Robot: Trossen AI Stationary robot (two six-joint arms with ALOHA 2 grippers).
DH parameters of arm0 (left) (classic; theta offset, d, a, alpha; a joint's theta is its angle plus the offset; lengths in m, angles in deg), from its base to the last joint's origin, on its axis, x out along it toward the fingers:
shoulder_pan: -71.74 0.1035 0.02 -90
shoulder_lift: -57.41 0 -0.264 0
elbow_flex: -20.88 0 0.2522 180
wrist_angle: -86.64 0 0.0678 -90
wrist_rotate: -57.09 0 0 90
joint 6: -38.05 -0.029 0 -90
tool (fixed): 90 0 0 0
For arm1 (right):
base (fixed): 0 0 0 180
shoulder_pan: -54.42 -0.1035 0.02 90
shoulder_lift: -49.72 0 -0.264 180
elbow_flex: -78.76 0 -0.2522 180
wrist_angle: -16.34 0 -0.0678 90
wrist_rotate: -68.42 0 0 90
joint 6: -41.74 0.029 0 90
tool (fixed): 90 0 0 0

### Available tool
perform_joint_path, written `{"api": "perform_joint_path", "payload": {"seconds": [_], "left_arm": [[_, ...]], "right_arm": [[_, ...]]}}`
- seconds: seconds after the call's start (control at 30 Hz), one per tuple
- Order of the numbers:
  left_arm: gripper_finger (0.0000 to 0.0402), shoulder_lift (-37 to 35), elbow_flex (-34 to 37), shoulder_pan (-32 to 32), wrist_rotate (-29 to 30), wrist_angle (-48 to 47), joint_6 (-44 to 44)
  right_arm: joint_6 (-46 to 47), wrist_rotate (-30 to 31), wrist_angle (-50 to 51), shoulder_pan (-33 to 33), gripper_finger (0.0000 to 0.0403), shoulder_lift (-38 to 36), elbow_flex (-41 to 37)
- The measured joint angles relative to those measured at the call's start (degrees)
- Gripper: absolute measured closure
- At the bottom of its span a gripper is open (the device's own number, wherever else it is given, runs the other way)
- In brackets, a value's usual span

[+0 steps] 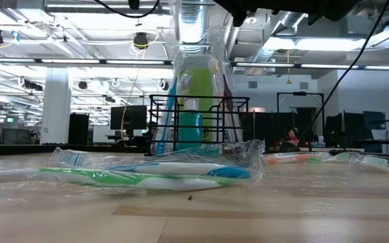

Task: Pick & Place toothbrushing station
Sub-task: Put the bottom orange toothbrush into the wire organizer

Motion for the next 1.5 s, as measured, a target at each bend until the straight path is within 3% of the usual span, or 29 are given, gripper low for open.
{"api": "perform_joint_path", "payload": {"seconds": [0.37, 0.87, 1.03, 1.2, 1.5], "left_arm": [[0.0401, 4.74, -0.06, 3.01, -5.59, 7.46, 0.0], [0.0401, 13.83, -6.7, 3.41, -6.22, 8.61, -3.0], [0.0401, 13.78, -6.56, 3.67, -6.21, 7.96, -3.02], [0.0401, 13.77, -6.56, 3.67, -6.21, 7.72, -3.02], [0.0398, 13.77, -6.56, 3.67, -6.21, 7.67, -4.17]], "right_arm": [[0.53, 0.13, 0.46, 0.12, 0.0284, 0.0, -0.02], [1.39, 0.58, 1.49, 0.46, 0.0288, 0.0, -0.04], [1.34, 0.57, 2.71, 0.5, 0.0317, 0.0, -0.04], [0.83, 0.57, 2.62, 0.5, 0.0375, 0.0, -0.04], [0.92, -0.17, 2.6, 0.47, 0.0376, 0.0, -0.04]]}}
